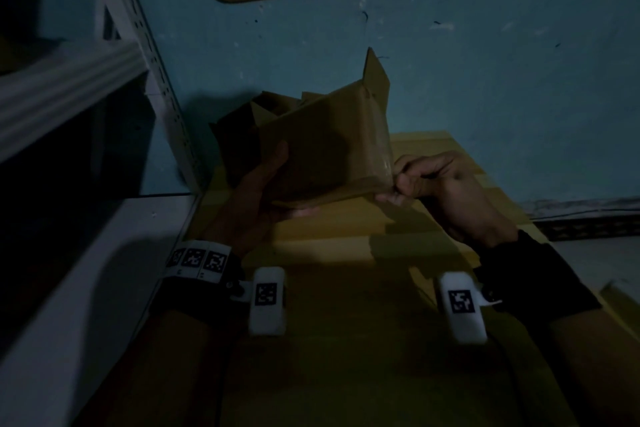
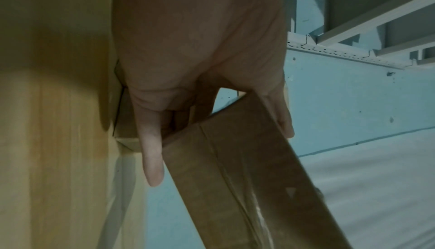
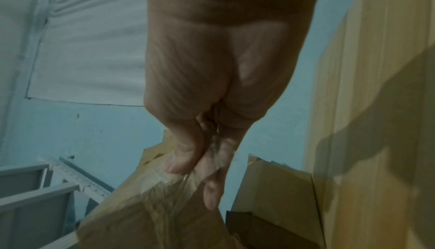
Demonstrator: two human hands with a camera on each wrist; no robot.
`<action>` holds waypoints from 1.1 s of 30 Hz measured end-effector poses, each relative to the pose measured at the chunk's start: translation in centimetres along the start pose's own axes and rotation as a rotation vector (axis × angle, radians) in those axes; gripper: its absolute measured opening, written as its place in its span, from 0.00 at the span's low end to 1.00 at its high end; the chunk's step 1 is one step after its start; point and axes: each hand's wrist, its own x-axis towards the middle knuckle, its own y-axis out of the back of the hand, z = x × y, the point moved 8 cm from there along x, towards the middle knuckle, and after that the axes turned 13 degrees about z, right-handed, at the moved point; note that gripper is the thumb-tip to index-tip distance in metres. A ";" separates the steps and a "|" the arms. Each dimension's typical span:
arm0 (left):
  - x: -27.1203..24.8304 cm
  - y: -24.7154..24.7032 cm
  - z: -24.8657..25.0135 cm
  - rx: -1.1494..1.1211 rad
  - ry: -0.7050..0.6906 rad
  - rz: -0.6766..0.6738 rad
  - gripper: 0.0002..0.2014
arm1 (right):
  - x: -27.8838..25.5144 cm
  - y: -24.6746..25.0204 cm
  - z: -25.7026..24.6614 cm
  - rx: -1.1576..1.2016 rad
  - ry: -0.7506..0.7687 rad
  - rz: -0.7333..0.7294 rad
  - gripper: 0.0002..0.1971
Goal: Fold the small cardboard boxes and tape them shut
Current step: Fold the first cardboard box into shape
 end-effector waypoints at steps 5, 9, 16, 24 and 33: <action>0.5 0.2 -0.3 -0.005 0.010 -0.019 0.50 | 0.1 0.6 0.0 -0.081 0.024 0.059 0.12; 0.4 0.3 0.2 0.033 -0.029 0.003 0.36 | 0.3 1.8 -0.4 -0.035 0.022 0.169 0.16; 0.0 0.1 -0.7 0.452 -0.002 -0.035 0.26 | 0.8 3.7 -1.8 0.048 0.069 0.261 0.09; -0.5 -0.8 -1.1 0.583 -0.020 -0.049 0.26 | 0.8 4.0 -2.2 0.104 0.106 0.219 0.09; -0.6 -0.2 -0.7 0.436 0.042 -0.011 0.79 | 0.6 3.1 -1.9 0.035 0.126 0.067 0.04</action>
